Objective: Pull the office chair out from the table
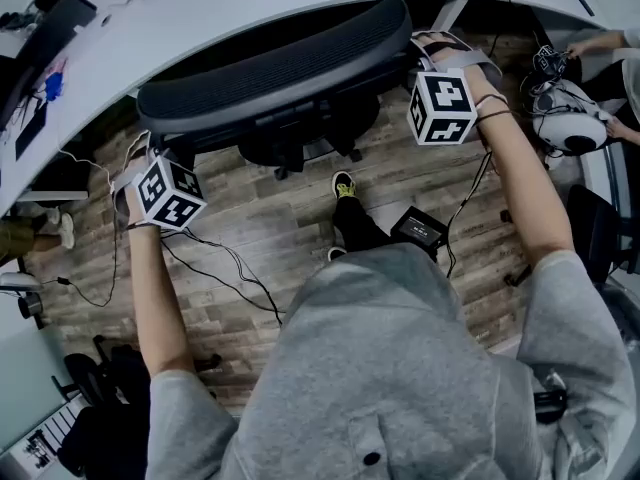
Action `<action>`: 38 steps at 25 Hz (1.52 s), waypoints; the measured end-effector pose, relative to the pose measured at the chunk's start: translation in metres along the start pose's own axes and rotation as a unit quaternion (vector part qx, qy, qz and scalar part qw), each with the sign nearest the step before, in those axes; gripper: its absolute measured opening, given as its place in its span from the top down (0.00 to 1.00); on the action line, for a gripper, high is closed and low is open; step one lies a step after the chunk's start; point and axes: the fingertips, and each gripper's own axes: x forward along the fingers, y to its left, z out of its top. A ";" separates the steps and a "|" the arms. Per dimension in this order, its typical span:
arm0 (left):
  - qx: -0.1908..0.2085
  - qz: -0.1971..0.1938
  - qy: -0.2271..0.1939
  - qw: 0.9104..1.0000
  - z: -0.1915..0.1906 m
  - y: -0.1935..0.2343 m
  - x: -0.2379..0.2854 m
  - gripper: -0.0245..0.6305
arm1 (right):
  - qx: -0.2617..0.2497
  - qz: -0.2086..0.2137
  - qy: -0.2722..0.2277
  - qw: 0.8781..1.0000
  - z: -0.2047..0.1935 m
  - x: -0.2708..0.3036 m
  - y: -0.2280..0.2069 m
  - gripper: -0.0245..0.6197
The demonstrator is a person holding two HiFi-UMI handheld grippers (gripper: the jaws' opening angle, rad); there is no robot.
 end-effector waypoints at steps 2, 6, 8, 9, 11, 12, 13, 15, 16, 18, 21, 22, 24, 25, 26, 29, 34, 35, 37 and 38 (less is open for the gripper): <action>-0.001 0.001 0.000 1.000 -0.002 -0.009 -0.007 0.74 | 0.001 0.000 0.002 1.000 0.002 -0.010 0.009 0.79; -0.001 0.002 0.001 1.000 -0.007 -0.027 -0.021 0.74 | 0.005 -0.002 0.004 1.000 0.005 -0.029 0.025 0.79; 0.000 0.002 0.000 1.000 -0.007 -0.035 -0.028 0.74 | 0.006 -0.001 0.006 1.000 0.006 -0.037 0.034 0.79; 0.000 0.002 -0.001 1.000 -0.007 -0.038 -0.031 0.74 | 0.007 -0.001 0.007 1.000 0.006 -0.041 0.038 0.79; 0.000 0.003 -0.001 1.000 -0.007 -0.046 -0.038 0.74 | 0.007 0.001 0.008 1.000 0.008 -0.049 0.046 0.79; -0.001 0.004 -0.002 1.000 -0.008 -0.049 -0.041 0.74 | 0.007 0.001 0.008 1.000 0.009 -0.052 0.049 0.79; -0.002 0.005 -0.002 1.000 -0.009 -0.053 -0.045 0.74 | 0.007 0.001 0.009 1.000 0.010 -0.056 0.052 0.79; -0.002 0.005 -0.002 1.000 -0.009 -0.058 -0.051 0.74 | 0.007 0.001 0.009 1.000 0.012 -0.063 0.058 0.79; -0.002 0.005 -0.001 1.000 -0.009 -0.061 -0.053 0.74 | 0.008 0.001 0.009 1.000 0.012 -0.065 0.061 0.79; -0.002 0.006 -0.002 1.000 -0.009 -0.065 -0.058 0.74 | 0.009 0.002 0.010 1.000 0.013 -0.071 0.066 0.79; -0.002 0.007 -0.003 1.000 -0.008 -0.073 -0.066 0.74 | 0.009 0.000 0.010 1.000 0.013 -0.079 0.073 0.79; -0.003 0.006 -0.002 1.000 -0.008 -0.076 -0.069 0.74 | 0.009 0.000 0.009 1.000 0.014 -0.082 0.075 0.79; -0.003 0.005 -0.002 1.000 -0.007 -0.081 -0.074 0.74 | 0.009 0.000 0.009 1.000 0.014 -0.088 0.080 0.79; -0.003 0.005 -0.003 1.000 -0.007 -0.084 -0.077 0.74 | 0.009 0.000 0.009 1.000 0.014 -0.091 0.082 0.79; -0.003 0.006 -0.003 1.000 -0.007 -0.086 -0.079 0.74 | 0.009 0.000 0.009 1.000 0.014 -0.093 0.085 0.79; -0.004 0.008 -0.003 1.000 -0.009 -0.091 -0.084 0.74 | 0.009 -0.002 0.009 1.000 0.017 -0.099 0.089 0.79; -0.005 0.008 0.000 1.000 -0.008 -0.100 -0.092 0.74 | 0.005 -0.001 0.006 1.000 0.017 -0.106 0.097 0.79; -0.005 0.008 0.000 1.000 -0.007 -0.102 -0.094 0.74 | 0.005 -0.001 0.005 1.000 0.017 -0.108 0.098 0.79; -0.005 0.009 0.001 1.000 -0.006 -0.106 -0.099 0.74 | 0.004 -0.001 0.005 1.000 0.017 -0.113 0.103 0.79; -0.005 0.009 0.001 1.000 -0.006 -0.109 -0.102 0.74 | 0.004 -0.002 0.004 1.000 0.017 -0.116 0.105 0.78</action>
